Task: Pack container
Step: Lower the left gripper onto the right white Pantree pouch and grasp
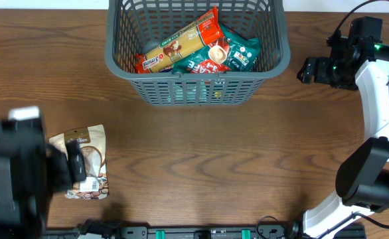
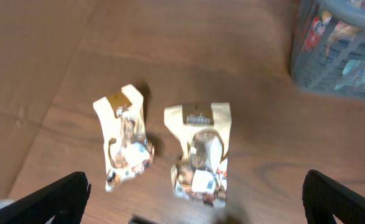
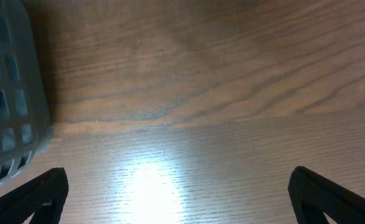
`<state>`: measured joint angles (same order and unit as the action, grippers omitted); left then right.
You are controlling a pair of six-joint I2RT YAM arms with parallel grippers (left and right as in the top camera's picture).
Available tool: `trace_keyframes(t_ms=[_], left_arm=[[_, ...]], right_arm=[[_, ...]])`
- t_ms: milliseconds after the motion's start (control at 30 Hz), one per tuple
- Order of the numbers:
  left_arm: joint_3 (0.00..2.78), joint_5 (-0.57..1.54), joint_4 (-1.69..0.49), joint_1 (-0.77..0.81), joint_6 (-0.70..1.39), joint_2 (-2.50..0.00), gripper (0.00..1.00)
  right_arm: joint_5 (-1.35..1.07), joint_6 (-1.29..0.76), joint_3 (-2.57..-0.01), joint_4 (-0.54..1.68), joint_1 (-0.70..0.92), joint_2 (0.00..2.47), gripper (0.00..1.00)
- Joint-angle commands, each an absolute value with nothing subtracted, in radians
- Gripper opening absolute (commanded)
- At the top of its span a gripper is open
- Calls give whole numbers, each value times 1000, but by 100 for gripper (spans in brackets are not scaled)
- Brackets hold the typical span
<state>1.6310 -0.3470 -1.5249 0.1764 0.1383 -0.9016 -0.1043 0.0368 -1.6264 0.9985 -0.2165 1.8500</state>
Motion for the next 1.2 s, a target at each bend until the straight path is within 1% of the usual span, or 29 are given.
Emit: trace_keyframes(t_ms=[0, 133, 200, 300, 333, 433, 500, 567, 700, 833, 1033, 1167], left_arm=[[1436, -360, -1462, 170, 178, -830, 99], [1204, -364, -1313, 166, 178, -796, 99], [1073, -360, -1207, 158, 178, -814, 99], [941, -356, -1091, 137, 178, -850, 99], [906, -351, -1023, 128, 170, -869, 99], [882, -342, -934, 93, 227, -914, 99], [881, -258, -902, 60, 244, -949, 99], [881, -213, -896, 30, 218, -994, 99], [866, -213, -890, -20, 211, -1097, 98], [817, -208, -818, -60, 212, -1169, 99], [679, -119, -662, -117, 211, -1189, 99], [599, -108, -584, -147, 202, -1190, 99]], right_arm=[[-113, 38, -1622, 997, -204, 1844, 99], [-113, 38, -1622, 995, -204, 1844, 99], [-113, 38, -1622, 986, -204, 1844, 99], [-112, 39, -1622, 980, -204, 1844, 99], [-112, 39, -1622, 980, -204, 1844, 99], [-112, 39, -1622, 981, -204, 1844, 99], [-112, 39, -1622, 979, -204, 1844, 99], [-113, 39, -1622, 978, -204, 1844, 99], [-112, 47, -1622, 976, -204, 1844, 99], [-112, 50, -1622, 975, -204, 1844, 99], [-112, 50, -1622, 976, -204, 1844, 99], [-112, 50, -1622, 976, -204, 1844, 100]])
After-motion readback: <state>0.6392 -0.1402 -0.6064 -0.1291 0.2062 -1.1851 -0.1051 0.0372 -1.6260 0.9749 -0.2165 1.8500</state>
